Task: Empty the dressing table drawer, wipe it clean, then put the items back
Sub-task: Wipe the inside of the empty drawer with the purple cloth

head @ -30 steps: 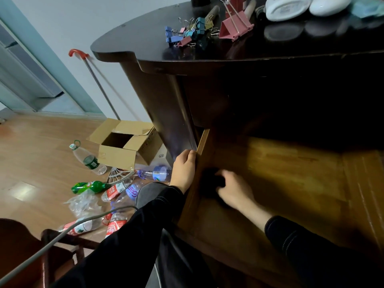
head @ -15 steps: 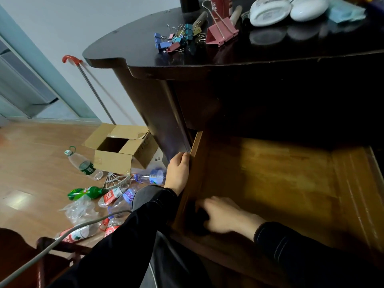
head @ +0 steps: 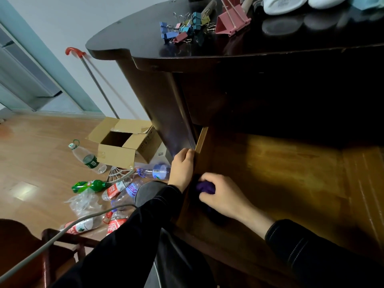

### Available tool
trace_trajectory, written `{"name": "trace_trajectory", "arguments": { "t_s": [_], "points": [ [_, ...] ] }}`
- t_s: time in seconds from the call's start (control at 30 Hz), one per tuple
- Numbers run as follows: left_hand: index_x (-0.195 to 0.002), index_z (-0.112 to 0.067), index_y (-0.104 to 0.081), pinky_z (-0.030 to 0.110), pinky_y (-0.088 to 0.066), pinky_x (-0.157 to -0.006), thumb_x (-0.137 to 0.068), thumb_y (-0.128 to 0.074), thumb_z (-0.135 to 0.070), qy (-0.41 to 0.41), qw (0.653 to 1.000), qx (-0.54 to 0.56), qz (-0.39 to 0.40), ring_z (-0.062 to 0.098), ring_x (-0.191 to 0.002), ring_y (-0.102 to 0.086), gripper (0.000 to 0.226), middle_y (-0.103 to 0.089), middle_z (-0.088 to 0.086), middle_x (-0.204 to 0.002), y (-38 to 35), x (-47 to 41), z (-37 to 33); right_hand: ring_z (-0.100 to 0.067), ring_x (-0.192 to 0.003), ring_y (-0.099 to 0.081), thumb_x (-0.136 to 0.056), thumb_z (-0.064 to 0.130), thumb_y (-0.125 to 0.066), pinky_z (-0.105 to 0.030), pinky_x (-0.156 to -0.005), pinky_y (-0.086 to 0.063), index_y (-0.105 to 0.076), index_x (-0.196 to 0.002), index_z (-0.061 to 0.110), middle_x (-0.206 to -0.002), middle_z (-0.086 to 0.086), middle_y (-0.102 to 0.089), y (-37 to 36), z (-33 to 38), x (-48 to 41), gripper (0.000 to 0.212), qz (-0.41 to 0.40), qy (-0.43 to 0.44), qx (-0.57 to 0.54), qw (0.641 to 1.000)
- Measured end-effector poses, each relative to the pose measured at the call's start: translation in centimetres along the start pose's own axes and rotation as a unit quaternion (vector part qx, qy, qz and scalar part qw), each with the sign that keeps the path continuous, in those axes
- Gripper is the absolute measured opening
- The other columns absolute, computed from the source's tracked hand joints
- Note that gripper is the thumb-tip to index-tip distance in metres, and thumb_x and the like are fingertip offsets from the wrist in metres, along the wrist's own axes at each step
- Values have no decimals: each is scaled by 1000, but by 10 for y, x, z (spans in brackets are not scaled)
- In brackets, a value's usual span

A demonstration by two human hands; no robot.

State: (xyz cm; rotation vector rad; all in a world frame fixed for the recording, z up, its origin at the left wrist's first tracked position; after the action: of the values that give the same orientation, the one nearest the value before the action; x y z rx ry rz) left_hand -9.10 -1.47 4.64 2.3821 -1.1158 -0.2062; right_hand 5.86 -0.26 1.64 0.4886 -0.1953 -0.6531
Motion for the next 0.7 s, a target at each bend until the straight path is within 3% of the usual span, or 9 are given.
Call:
{"name": "trace_trajectory", "arguments": {
  "t_s": [0.07,0.13,0.2,0.3,0.37,0.43,0.53,0.7],
  "points": [
    [-94,-11,-64,36,-47,-83,-105,-41,-24,3,1000,3,4,25,-90,-61,29,-65,7,-90,-1,0,0,-6,-86,-60,-81,41,-63,-25,-68,-53,-61,-103,30,-99,15,-60,-6,0,3,25,7,16,16,1000],
    [-98,-13,-65,35,-48,-86,-105,-39,-26,4,1000,0,8,20,-93,-61,30,-65,4,-94,-1,0,1,-14,-101,-63,-90,30,-67,-35,-83,-57,-63,-115,23,-113,9,-64,-16,-4,7,26,61,2,55,997],
    [-98,-18,-64,34,-47,-87,-105,-38,-28,8,1000,1,11,17,-94,-61,29,-65,1,-95,-1,0,3,-18,-107,-63,-94,26,-67,-37,-89,-57,-62,-123,22,-121,5,-63,-19,-8,8,30,100,-16,79,992],
    [-94,-20,-64,34,-48,-85,-105,-40,-28,9,1000,8,11,20,-93,-61,28,-65,1,-93,-1,-2,5,-12,-93,-63,-91,28,-67,-30,-76,-57,-57,-117,27,-108,11,-59,-5,-1,5,27,43,22,81,996],
    [-95,-18,-64,33,-47,-84,-105,-41,-27,7,1000,6,8,19,-93,-61,27,-64,2,-92,-1,-3,4,-6,-85,-63,-89,32,-70,-20,-65,-55,-48,-121,35,-105,15,-59,2,3,5,39,-2,29,36,999],
    [-100,-15,-65,36,-49,-88,-105,-40,-27,8,1000,2,9,20,-95,-62,29,-66,6,-97,-1,-3,3,-8,-86,-66,-89,32,-72,-23,-66,-59,-44,-119,36,-107,14,-63,0,4,6,41,-4,13,-4,1000],
    [-101,-14,-64,39,-51,-90,-106,-38,-28,8,1000,5,20,23,-96,-64,30,-67,9,-100,-1,-1,4,-12,-96,-69,-93,29,-71,-32,-78,-61,-55,-114,26,-107,8,-69,-8,0,6,27,41,5,25,999],
    [-95,-12,-65,34,-49,-83,-105,-40,-27,7,1000,10,10,21,-91,-61,30,-65,6,-92,-1,-2,3,1,-89,-61,-92,35,-71,-14,-68,-51,-59,-110,35,-99,18,-64,2,8,6,21,-31,76,15,997]
  ]
}}
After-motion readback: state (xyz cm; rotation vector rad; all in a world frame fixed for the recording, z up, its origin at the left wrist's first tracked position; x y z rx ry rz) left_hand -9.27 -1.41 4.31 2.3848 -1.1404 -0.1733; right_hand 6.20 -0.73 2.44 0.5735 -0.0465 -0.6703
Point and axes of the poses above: each hand's wrist, its own x-axis away from the middle knuckle, its own y-axis out of the back of the hand, z = x × y, the point moved 4 cm from there along -x, towards the middle knuckle
